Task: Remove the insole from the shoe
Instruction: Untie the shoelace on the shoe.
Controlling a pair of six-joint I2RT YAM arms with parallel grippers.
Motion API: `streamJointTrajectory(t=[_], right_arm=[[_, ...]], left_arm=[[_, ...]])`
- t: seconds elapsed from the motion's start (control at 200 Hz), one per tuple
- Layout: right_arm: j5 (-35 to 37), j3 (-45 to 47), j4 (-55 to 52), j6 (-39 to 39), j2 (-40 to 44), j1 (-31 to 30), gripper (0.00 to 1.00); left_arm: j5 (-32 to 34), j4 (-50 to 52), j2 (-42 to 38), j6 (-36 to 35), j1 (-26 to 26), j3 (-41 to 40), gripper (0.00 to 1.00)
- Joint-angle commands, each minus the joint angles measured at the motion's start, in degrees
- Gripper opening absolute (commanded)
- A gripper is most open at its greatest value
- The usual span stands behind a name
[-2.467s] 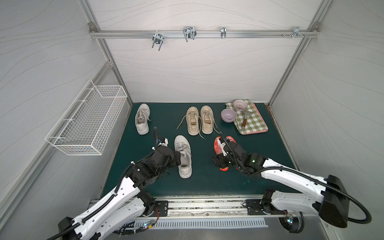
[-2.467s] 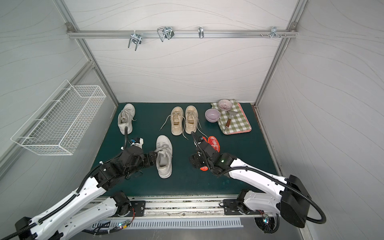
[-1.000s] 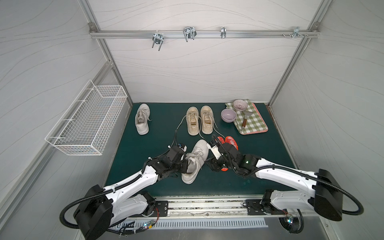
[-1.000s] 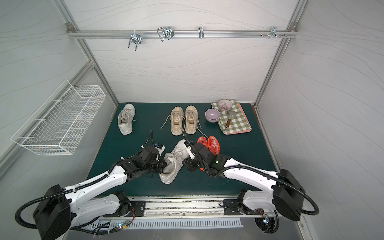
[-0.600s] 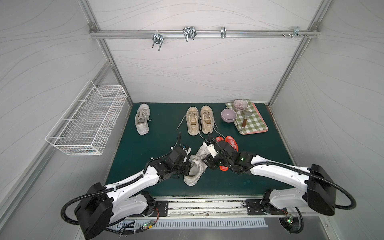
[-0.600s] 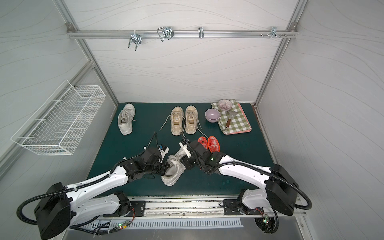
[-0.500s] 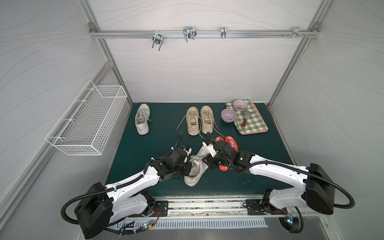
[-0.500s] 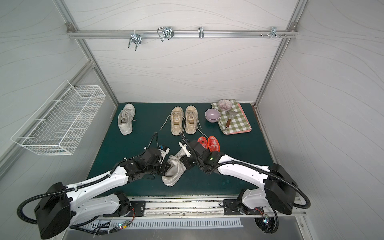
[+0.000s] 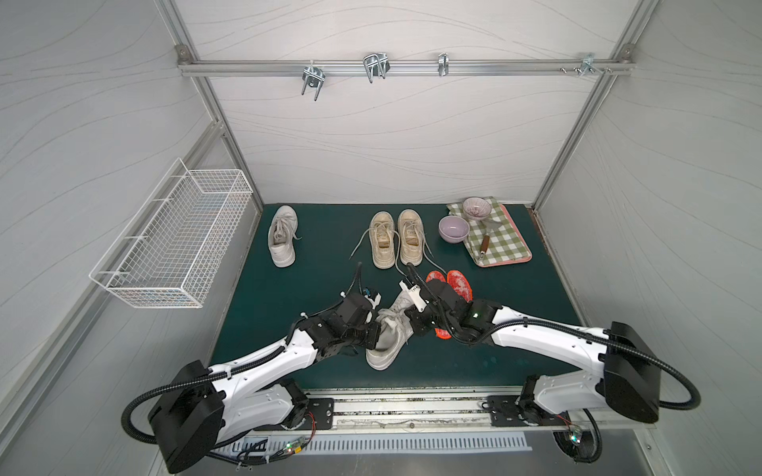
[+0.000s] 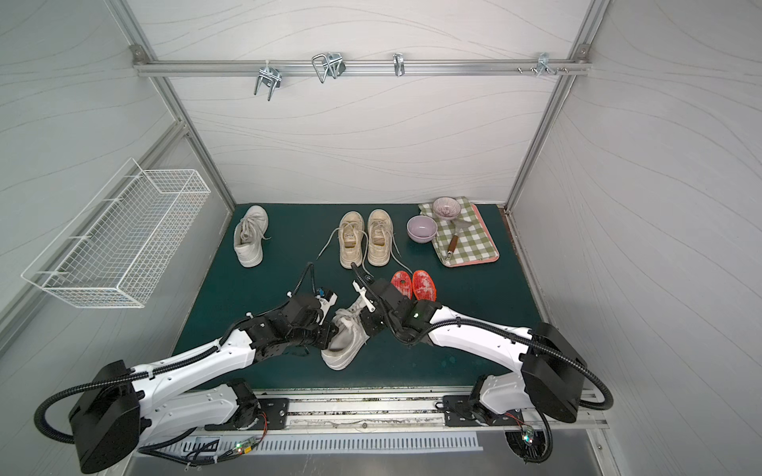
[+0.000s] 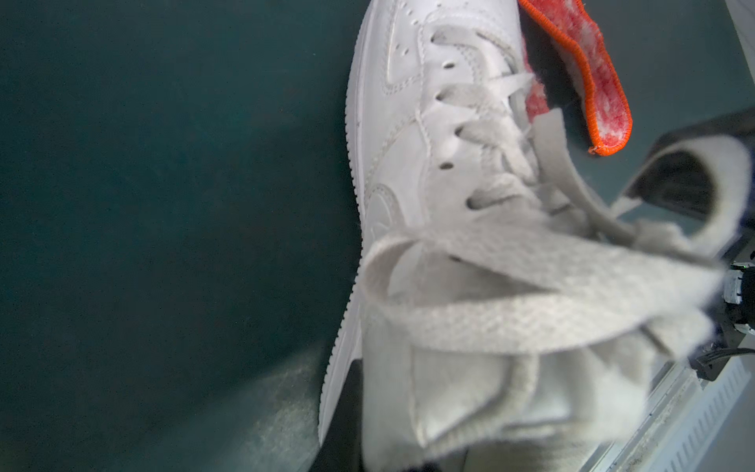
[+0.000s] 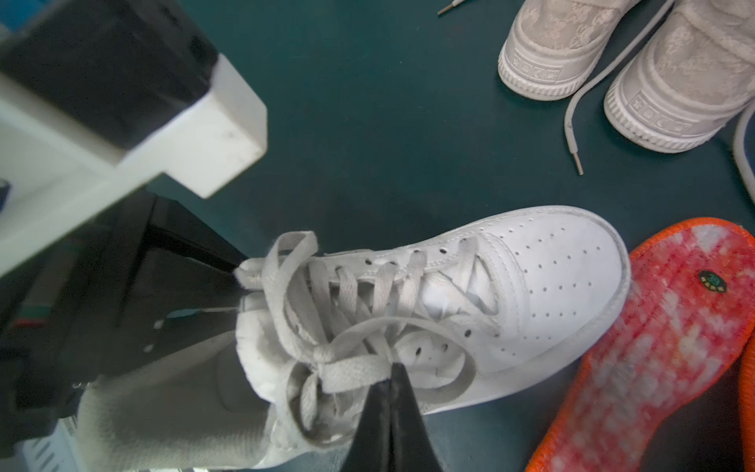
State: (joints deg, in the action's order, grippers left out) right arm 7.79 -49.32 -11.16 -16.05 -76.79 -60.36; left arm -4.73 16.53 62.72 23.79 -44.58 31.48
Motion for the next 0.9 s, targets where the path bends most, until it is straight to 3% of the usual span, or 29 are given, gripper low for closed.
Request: streamJointTrajectory(t=[0.0, 0.38, 0.895], right_arm=[[5.0, 0.4, -1.8, -0.4, 2.9, -0.3, 0.00], [13.8, 2.3, -7.3, -8.1, 9.2, 3.6, 0.00], [11.8, 2.6, -13.0, -8.1, 19.3, 16.4, 0.00]], left_arm=[[1.8, -2.3, -0.7, 0.5, -0.7, 1.8, 0.00], [4.6, -1.9, -1.1, 1.8, -0.7, 1.2, 0.00], [3.7, -2.5, -1.0, 1.3, -0.7, 1.2, 0.00]])
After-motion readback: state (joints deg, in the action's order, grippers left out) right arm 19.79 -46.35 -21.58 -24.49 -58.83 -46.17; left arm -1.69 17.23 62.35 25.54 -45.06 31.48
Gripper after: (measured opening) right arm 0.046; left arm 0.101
